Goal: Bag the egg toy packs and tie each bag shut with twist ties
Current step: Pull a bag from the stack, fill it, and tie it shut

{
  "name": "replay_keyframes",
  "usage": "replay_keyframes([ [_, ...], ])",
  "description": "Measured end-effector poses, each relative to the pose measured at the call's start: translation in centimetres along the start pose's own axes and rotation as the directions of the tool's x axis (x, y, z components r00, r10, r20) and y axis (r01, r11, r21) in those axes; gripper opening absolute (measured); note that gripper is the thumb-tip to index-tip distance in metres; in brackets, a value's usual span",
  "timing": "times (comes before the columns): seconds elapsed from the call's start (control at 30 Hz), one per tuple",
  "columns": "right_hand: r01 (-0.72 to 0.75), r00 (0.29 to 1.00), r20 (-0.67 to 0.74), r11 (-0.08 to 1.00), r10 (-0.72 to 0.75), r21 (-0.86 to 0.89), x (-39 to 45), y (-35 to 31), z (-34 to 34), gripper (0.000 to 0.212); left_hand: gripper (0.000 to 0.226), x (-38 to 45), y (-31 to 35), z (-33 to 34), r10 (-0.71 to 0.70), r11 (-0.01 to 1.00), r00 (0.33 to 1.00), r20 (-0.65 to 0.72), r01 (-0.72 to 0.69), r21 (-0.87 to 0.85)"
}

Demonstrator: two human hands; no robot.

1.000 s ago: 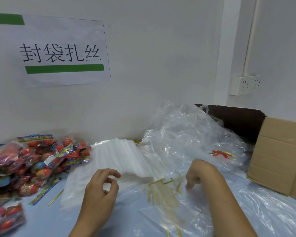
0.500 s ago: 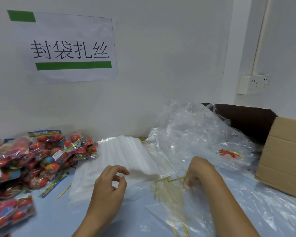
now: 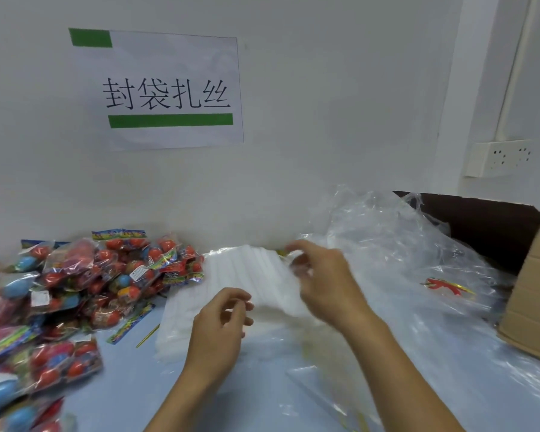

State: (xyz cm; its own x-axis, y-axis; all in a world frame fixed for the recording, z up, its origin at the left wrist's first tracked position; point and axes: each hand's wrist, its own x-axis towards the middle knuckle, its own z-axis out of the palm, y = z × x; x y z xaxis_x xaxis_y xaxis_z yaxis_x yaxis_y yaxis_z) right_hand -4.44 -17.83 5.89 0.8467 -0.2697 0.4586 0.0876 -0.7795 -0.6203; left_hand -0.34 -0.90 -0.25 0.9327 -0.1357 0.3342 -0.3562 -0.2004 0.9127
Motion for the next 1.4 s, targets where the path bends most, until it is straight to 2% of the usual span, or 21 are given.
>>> replay_keyframes([
  [0.07,0.182,0.975,0.113,0.978,-0.193,0.103,-1.0,-2.2,2.2,0.046,0.020,0.5,0.6,-0.9,-0.177,0.957,0.984,-0.018,0.168,-0.236],
  [0.13,0.287,0.930,0.198,0.948,-0.311,0.139,-1.8,-3.9,4.4,0.050,0.042,0.9,0.8,-2.3,-0.344,0.828,0.934,0.097,0.351,-0.438],
  [0.2,0.332,0.898,0.238,0.925,-0.370,0.187,-2.6,-5.1,6.0,0.059,0.066,1.1,0.9,-3.7,-0.366,0.694,0.885,0.288,0.466,-0.549],
  [0.27,0.358,0.876,0.254,0.906,-0.410,0.226,-3.0,-5.7,7.0,0.064,0.070,1.3,0.6,-4.9,-0.294,0.665,0.859,0.420,0.499,-0.555],
  [0.3,0.363,0.867,0.266,0.900,-0.421,0.243,-3.2,-5.8,7.3,0.063,0.063,1.4,0.4,-5.2,-0.277,0.673,0.859,0.430,0.493,-0.551],
  [0.37,0.345,0.849,0.310,0.894,-0.427,0.286,-3.6,-5.7,7.8,0.061,0.040,1.8,-0.1,-5.2,-0.333,0.689,0.878,0.343,0.475,-0.547],
  [0.47,0.344,0.826,0.337,0.877,-0.452,0.334,-3.8,-5.0,8.2,0.056,0.029,2.3,-1.0,-5.1,-0.414,0.781,0.909,0.058,0.387,-0.491],
  [0.57,0.301,0.895,0.234,0.901,-0.380,0.314,-3.0,-3.8,7.9,0.041,0.020,2.5,-1.1,-5.7,-0.317,0.890,0.940,-0.128,0.249,-0.382],
  [0.63,0.215,0.951,0.161,0.940,-0.263,0.266,-2.3,-2.8,7.9,0.031,0.010,2.3,-0.9,-5.8,-0.273,0.908,0.951,-0.147,0.204,-0.365],
  [0.7,0.107,0.983,0.118,0.962,-0.140,0.251,-2.0,-2.3,7.9,0.024,0.012,2.0,-0.8,-5.4,-0.251,0.902,0.957,-0.143,0.178,-0.394],
  [0.8,-0.032,0.980,0.198,0.948,-0.033,0.318,-1.9,-2.5,8.2,0.033,0.014,1.7,-0.4,-4.7,-0.206,0.892,0.969,-0.140,0.127,-0.435],
  [0.9,-0.051,0.968,0.249,0.948,-0.030,0.314,-2.0,-2.7,8.7,0.037,0.021,1.5,-0.2,-4.1,-0.138,0.879,0.988,-0.066,0.092,-0.469],
  [0.97,-0.037,0.981,0.190,0.953,-0.022,0.300,-1.9,-2.6,8.7,0.026,0.021,1.4,-0.2,-3.9,-0.086,0.905,0.996,-0.037,0.062,-0.421],
  [1.07,-0.030,0.992,0.125,0.959,-0.005,0.281,-1.4,-2.2,8.3,0.009,0.024,1.6,-0.4,-3.8,-0.023,0.968,0.999,-0.035,0.014,-0.249],
  [1.17,-0.113,0.987,-0.078,0.955,0.139,0.273,-0.5,-1.2,7.1,0.021,0.032,1.6,-0.8,-4.4,0.044,0.992,0.999,0.000,-0.044,0.115],
  [1.2,-0.159,0.961,-0.177,0.950,0.211,0.268,-0.2,-0.7,6.4,0.022,0.036,1.6,-1.0,-4.5,0.051,0.968,0.998,-0.032,-0.042,0.246],
  [1.27,-0.207,0.918,-0.268,0.929,0.293,0.308,0.1,0.1,5.5,0.026,0.034,1.7,-1.2,-4.8,0.048,0.937,0.978,-0.204,0.027,0.349],
  [1.33,-0.158,0.952,-0.199,0.929,0.234,0.334,0.0,-0.1,5.5,0.033,0.027,1.8,-1.2,-5.0,0.063,0.942,0.940,-0.336,0.056,0.332],
  [1.4,-0.046,0.996,-0.064,0.971,0.063,0.236,-0.5,-0.9,6.2,0.039,0.019,1.9,-1.0,-4.8,0.082,0.954,0.932,-0.354,0.029,0.300],
])
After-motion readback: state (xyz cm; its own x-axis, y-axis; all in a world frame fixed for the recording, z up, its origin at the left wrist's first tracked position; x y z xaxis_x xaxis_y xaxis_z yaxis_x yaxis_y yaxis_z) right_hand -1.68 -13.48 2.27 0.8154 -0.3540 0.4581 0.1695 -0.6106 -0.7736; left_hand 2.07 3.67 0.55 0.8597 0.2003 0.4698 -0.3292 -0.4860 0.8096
